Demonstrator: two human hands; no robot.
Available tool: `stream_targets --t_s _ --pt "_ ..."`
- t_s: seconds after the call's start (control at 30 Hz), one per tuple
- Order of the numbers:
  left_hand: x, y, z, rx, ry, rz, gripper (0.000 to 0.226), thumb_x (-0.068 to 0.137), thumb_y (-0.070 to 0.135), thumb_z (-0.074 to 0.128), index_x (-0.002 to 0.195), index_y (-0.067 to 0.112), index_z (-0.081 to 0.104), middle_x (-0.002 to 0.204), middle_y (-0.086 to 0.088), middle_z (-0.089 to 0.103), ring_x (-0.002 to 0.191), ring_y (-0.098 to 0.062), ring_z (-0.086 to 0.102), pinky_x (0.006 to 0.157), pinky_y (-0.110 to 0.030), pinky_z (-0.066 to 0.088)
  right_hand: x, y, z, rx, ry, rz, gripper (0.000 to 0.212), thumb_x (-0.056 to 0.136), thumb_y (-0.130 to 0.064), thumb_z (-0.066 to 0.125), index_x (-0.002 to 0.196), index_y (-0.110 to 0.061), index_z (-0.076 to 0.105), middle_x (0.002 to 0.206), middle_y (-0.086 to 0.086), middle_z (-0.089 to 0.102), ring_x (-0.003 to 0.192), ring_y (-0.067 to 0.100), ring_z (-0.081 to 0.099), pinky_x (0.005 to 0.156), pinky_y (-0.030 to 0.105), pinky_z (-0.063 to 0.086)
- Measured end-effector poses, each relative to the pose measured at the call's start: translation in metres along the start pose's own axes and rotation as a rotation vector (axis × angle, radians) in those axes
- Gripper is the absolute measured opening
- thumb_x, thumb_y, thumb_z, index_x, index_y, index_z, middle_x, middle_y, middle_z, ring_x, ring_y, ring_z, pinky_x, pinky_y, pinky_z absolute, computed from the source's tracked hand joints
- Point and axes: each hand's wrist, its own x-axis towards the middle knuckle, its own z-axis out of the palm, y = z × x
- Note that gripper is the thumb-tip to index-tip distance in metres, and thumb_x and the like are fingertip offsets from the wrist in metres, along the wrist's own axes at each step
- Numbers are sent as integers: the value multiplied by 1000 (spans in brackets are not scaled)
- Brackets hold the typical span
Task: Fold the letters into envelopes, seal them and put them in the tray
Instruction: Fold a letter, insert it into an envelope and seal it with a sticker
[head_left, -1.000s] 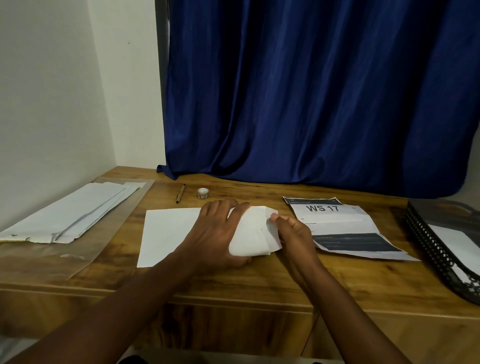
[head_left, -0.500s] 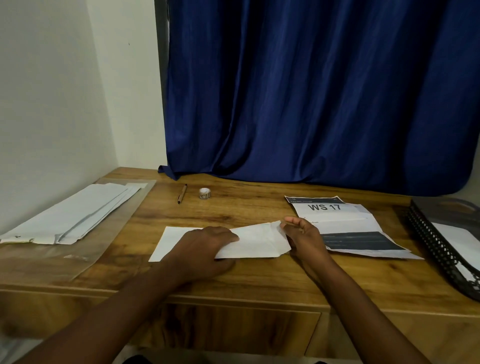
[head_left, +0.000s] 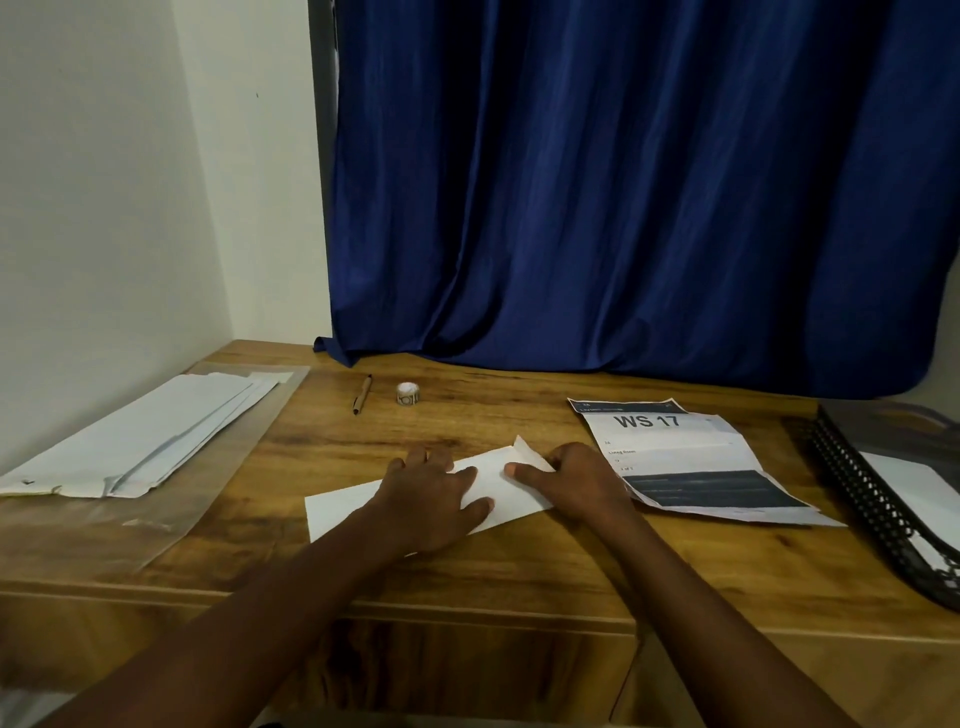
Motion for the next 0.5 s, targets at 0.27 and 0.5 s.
stream_targets --t_s 0.27,0.5 --pt "24 12 -9 49 -32 -112 80 94 78 23 147 24 47 158 -14 33 139 -35 37 108 -52 37 5 4 8 -19 134 -199 25 98 -25 63 121 -31 71 109 -12 73 89 2 62 75 23 55" --pt "50 3 5 -111 147 156 68 103 55 36 161 26 16 169 -1 14 153 -28 18 120 -52 25 4 13 10 -284 74 -444 44 102 -49 47 139 -30 62 144 -5 57 130 16 47 104 39 39"
